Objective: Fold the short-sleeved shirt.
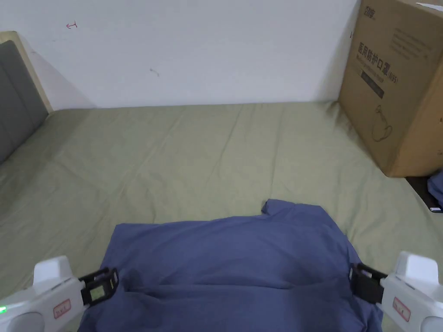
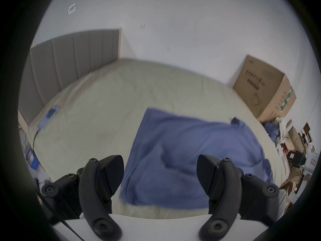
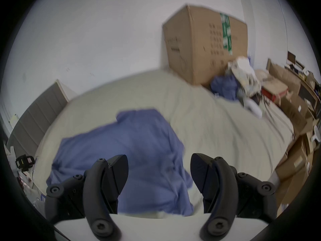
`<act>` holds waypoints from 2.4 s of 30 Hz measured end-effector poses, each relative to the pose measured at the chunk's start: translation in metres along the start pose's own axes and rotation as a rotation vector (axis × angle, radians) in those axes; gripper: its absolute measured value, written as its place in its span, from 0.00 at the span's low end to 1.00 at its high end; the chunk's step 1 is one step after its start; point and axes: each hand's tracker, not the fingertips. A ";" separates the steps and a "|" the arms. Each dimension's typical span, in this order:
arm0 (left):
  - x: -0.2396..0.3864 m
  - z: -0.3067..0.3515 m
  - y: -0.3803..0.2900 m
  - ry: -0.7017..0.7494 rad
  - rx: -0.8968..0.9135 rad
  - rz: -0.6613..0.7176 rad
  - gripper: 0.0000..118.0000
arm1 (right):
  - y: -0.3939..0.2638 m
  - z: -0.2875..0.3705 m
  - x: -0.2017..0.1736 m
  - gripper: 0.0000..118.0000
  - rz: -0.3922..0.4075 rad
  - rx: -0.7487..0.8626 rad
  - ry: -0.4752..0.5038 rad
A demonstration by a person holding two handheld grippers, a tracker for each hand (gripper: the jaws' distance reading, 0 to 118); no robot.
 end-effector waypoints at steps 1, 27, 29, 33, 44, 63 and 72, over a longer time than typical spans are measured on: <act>0.006 0.005 0.007 -0.007 0.037 -0.012 0.78 | 0.011 0.006 -0.006 0.66 0.016 0.036 0.008; 0.002 -0.208 0.110 -0.016 -0.179 -0.058 0.06 | 0.083 -0.076 -0.052 0.00 0.204 0.137 0.032; -0.002 -0.233 0.111 0.008 -0.230 -0.072 0.31 | 0.084 -0.086 -0.052 0.00 0.204 0.125 0.020; 0.001 -0.267 0.105 0.068 -0.308 -0.136 0.84 | 0.083 -0.107 -0.045 0.00 0.205 0.089 -0.005; -0.005 -0.307 0.083 0.065 -0.344 -0.161 0.06 | 0.082 -0.154 -0.032 0.00 0.166 -0.002 -0.026; 0.015 -0.217 0.102 -0.024 -0.159 -0.170 0.02 | 0.088 -0.349 -0.029 0.37 0.180 -0.438 -0.020; 0.007 -0.193 0.087 -0.002 -0.171 -0.130 0.02 | 0.103 -0.268 -0.027 0.01 0.218 -0.269 0.074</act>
